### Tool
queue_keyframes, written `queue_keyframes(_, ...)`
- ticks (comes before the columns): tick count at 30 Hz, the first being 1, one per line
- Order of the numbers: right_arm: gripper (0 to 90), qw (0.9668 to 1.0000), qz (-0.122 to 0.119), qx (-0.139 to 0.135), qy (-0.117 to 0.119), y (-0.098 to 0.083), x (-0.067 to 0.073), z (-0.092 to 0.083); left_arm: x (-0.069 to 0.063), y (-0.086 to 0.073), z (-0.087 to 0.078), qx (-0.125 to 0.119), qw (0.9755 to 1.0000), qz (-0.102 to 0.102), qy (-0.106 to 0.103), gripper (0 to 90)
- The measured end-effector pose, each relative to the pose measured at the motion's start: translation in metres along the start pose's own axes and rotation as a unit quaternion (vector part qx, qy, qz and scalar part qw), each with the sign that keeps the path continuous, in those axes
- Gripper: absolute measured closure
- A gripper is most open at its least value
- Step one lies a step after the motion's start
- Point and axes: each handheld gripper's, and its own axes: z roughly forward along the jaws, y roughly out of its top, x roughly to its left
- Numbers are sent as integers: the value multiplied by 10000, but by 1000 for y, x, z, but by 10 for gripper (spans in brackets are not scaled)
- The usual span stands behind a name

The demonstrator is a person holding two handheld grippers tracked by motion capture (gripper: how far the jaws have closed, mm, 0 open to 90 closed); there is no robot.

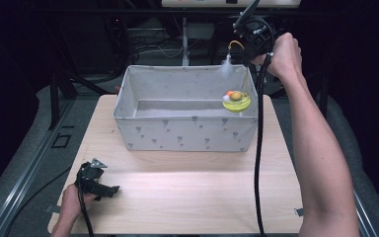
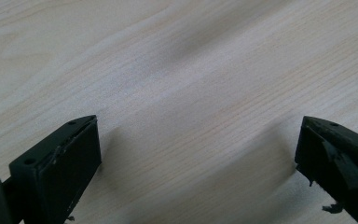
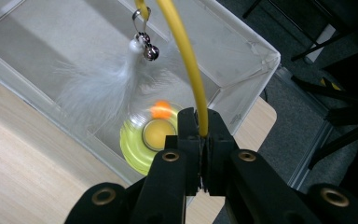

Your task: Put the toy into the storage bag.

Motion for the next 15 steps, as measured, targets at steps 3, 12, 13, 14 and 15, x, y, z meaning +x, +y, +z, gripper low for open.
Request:
queue_keyframes(3,882,10000,-7,17,-4,-2,-2,5,-1,0,0,-12,10000,-9,-1,2)
queue_keyframes(12,882,9999,43,80,92,-11,-2,25,-1,0,0,7,10000,-6,-11,2)
queue_keyframes(13,882,9999,43,85,99,-12,-2,26,-1,1,0,5,10000,-8,-12,2)
queue_keyframes(14,882,9999,42,88,116,-13,-2,28,-1,1,0,10,10000,-13,-14,2)
queue_keyframes(15,882,9998,75,87,138,-16,-2,32,-1,1,0,10,10000,-13,-13,2)
